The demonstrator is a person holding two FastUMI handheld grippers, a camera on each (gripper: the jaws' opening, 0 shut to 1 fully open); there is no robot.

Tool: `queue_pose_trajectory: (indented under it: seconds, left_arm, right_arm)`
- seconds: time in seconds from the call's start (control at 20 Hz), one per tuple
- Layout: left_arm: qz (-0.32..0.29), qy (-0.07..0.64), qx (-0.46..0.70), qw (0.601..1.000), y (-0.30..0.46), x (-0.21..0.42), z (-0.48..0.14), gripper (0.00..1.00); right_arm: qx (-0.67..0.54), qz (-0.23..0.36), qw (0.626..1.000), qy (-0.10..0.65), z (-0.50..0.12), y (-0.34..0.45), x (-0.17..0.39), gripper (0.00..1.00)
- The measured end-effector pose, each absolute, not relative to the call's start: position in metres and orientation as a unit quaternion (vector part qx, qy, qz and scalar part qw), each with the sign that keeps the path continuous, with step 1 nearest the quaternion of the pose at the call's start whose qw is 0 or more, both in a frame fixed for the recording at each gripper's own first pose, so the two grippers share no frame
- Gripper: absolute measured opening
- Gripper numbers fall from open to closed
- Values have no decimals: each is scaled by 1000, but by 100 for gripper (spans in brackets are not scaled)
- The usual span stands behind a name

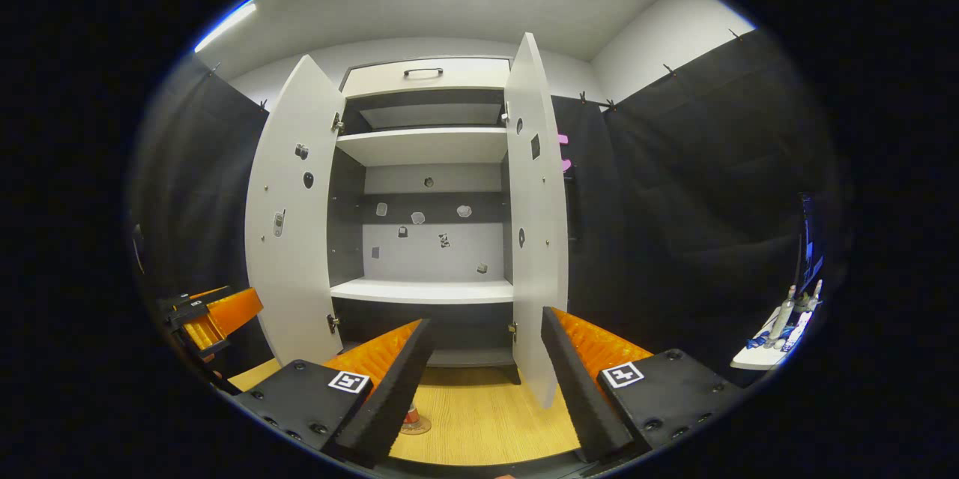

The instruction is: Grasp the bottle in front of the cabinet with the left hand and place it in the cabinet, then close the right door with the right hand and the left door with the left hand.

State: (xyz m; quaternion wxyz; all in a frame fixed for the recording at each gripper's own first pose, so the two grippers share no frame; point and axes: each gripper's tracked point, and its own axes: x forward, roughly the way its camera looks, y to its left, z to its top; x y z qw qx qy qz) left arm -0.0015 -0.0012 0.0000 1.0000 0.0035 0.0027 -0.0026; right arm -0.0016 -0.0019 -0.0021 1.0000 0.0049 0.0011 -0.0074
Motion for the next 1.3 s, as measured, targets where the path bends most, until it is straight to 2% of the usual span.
queue_pose_trajectory:
  seconds: [0.45,0.7,0.85,1.0,1.1,1.15,1.2,1.3]
  left_arm:
    - [3,5,1,1000,1,1,-1,95]
    - [-47,27,-22,998,-41,30,-24,94]
    - [-82,62,-30,994,-72,54,-71,94]
    - [-75,90,-7,993,-81,83,-139,92]
    - [-70,96,19,993,-82,98,-182,95]
    - [-61,101,38,992,-78,102,-203,92]
    - [-50,101,53,992,-72,107,-220,95]
    - [-38,102,76,991,-65,111,-249,95]
  right_arm:
    - [7,-9,1000,5,-6,-3,-2,97]
    - [13,-14,1000,6,-5,-8,-3,97]
    - [12,-21,1000,11,-5,-14,-7,97]
    - [0,-39,999,19,-6,-27,-13,97]
    - [-9,-56,998,29,-9,-38,-18,97]
    - [-13,-64,997,36,-12,-42,-21,97]
    - [-15,-71,996,42,-14,-45,-24,97]
    - [-14,-80,995,51,-17,-49,-29,97]
